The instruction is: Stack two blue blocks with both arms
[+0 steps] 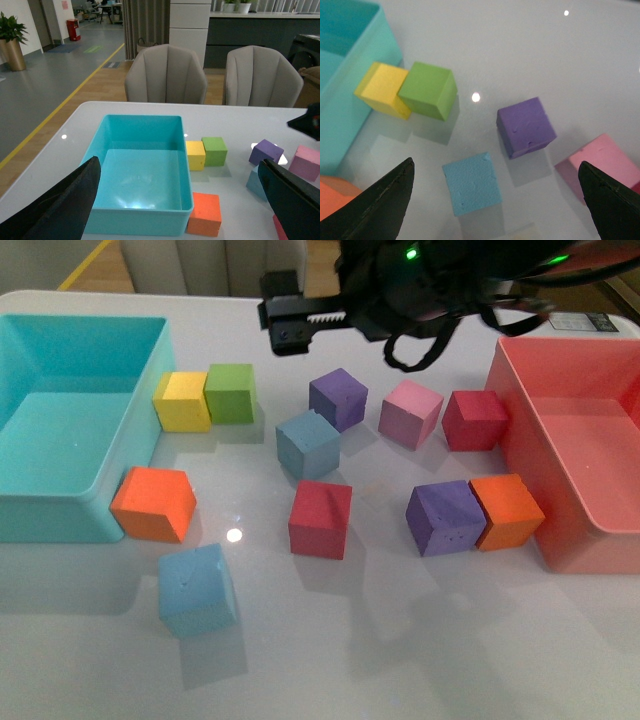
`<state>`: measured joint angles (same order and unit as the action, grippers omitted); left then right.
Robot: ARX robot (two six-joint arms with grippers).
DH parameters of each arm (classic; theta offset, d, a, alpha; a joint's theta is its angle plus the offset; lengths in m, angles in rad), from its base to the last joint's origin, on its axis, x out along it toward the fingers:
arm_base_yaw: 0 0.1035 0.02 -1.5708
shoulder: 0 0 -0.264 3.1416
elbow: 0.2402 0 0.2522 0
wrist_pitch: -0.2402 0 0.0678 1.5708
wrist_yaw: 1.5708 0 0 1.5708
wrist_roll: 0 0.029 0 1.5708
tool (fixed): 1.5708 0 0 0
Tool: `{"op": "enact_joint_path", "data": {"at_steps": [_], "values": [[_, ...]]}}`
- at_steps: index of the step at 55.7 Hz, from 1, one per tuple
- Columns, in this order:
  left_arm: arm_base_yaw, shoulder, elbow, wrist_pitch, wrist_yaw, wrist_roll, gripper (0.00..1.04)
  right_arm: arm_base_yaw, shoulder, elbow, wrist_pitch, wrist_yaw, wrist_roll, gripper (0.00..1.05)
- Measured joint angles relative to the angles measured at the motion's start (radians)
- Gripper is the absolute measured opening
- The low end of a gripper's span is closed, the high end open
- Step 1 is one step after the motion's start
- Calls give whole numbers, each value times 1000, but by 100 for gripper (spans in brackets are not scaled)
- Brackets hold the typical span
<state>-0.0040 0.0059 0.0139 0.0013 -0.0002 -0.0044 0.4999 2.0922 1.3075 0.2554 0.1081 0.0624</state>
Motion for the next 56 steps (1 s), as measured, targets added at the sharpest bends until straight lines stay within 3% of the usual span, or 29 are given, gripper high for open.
{"op": "enact_joint_path", "data": {"at_steps": [8,13,19,33,38,56], "values": [[0,0,0,0,0,0,96,-43,-291,-294,186,24,19,96],[0,0,0,0,0,0,96,-71,-468,-525,496,232,-20,81],[0,0,0,0,-2,0,96,-146,-677,-762,639,235,-38,63],[0,0,0,0,0,0,96,-259,-880,-1025,652,130,-55,21],[0,0,0,0,0,0,96,-294,-965,-1083,640,86,-56,2],[0,0,0,0,0,0,96,-404,-1256,-1236,494,-18,-60,2]]}}
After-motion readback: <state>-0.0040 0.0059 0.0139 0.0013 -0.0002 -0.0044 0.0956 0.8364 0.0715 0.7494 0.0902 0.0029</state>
